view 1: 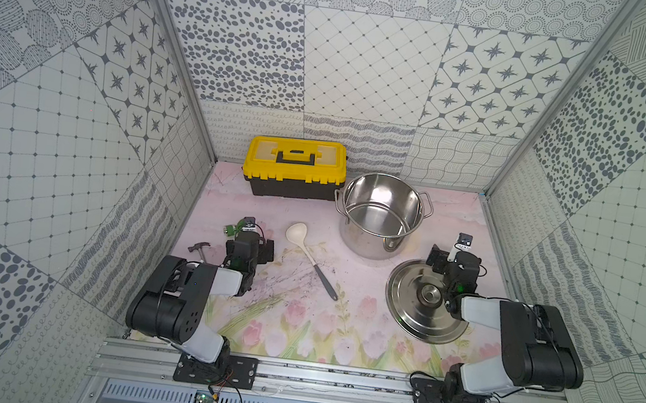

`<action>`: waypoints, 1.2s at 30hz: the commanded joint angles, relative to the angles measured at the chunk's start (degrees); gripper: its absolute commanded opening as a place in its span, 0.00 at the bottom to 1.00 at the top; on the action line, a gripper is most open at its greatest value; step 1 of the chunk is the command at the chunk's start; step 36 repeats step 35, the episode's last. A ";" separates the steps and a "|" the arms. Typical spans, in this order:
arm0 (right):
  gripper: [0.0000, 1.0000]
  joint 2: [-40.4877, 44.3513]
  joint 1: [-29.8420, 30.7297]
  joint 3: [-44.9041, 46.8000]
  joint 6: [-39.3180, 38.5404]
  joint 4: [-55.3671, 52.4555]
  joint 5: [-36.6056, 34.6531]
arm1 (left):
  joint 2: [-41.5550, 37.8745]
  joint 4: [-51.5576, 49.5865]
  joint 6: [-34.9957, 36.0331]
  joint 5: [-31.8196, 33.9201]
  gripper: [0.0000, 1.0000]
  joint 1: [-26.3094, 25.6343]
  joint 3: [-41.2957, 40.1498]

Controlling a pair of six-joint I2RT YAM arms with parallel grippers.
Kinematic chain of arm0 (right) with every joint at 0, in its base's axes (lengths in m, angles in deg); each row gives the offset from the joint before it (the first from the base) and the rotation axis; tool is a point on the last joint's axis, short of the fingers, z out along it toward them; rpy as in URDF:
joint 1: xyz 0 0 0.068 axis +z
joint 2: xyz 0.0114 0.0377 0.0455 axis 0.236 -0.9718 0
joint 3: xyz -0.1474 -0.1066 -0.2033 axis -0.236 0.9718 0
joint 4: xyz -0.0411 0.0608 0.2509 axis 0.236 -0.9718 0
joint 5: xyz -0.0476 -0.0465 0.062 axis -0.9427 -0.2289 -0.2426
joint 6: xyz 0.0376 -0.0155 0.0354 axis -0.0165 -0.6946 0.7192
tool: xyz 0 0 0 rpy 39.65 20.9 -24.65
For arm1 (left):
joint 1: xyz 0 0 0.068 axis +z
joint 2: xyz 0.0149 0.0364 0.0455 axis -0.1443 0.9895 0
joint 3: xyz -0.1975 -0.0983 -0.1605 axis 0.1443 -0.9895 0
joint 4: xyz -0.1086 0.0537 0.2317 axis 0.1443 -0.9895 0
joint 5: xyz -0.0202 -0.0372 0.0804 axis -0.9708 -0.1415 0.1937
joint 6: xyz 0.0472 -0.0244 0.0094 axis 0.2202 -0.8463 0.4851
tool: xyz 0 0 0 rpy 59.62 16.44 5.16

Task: Stir the soup with a spoon
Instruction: Reset both arms

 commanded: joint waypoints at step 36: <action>0.97 -0.80 0.42 0.45 -1.74 6.69 4.26 | 0.56 10.46 0.27 -8.71 0.99 1.78 -0.60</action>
